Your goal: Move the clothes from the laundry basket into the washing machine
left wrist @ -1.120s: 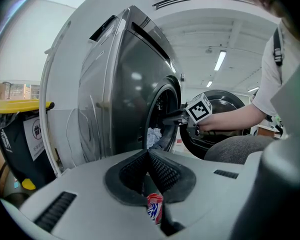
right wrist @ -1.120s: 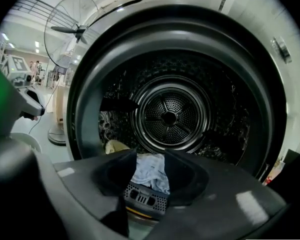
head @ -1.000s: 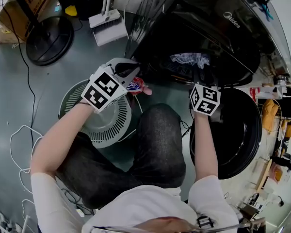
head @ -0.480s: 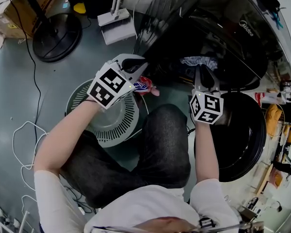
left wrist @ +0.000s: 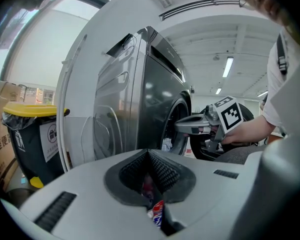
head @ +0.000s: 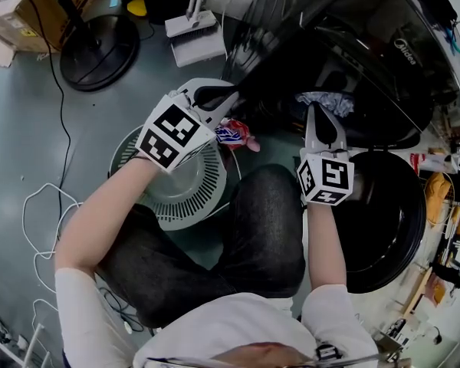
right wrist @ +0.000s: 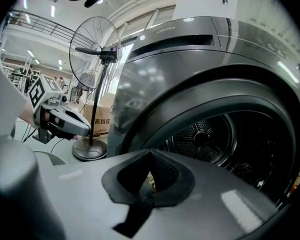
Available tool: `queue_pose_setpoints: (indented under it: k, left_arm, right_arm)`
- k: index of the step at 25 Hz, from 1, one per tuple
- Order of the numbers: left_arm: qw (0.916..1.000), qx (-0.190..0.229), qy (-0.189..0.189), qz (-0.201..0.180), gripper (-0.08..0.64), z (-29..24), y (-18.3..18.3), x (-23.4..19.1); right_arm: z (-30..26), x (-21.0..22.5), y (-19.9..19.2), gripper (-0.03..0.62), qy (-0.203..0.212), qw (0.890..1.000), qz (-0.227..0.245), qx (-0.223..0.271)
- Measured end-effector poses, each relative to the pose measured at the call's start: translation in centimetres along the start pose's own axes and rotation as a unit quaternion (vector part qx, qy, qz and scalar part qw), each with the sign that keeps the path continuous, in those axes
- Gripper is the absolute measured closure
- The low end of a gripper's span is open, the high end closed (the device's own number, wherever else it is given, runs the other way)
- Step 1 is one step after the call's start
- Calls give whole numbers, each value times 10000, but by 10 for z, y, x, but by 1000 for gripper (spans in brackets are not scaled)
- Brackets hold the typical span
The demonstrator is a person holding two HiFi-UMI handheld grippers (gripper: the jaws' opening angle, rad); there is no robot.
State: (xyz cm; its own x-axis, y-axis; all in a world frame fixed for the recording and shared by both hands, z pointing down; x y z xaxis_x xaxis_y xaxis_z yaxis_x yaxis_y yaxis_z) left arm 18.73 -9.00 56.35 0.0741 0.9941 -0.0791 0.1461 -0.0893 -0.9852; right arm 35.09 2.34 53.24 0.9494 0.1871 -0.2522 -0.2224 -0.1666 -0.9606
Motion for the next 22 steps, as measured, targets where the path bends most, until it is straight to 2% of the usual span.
queue_pose_setpoints:
  k: [11,16,22]
  left_arm:
    - [9993,102,346,22,555,16,5,-9]
    - [9982,106,593,80,555,28,2,-13]
    - [9949,281,963,-77,555,55,22,-26]
  right_arm:
    - [-9,-25,18,582,557,9981,34,259]
    - [-13,-45,26,581,937,9947,6,420]
    - [-21,-70,39,582,1390,9885,21,597]
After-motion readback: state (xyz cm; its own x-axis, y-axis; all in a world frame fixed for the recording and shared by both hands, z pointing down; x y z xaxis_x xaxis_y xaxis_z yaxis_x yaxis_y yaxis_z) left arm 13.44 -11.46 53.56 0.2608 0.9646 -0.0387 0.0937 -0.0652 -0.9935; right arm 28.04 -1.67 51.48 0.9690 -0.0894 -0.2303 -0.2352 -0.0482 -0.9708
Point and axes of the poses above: the fingertips, and each gripper's own axes: z backward along the fingers, x to its right, y out of its top, the point moved 4 cm from there along z, backward along the fingers, and after that the axes turned 7 degrees about x, right-handed, at the moved point
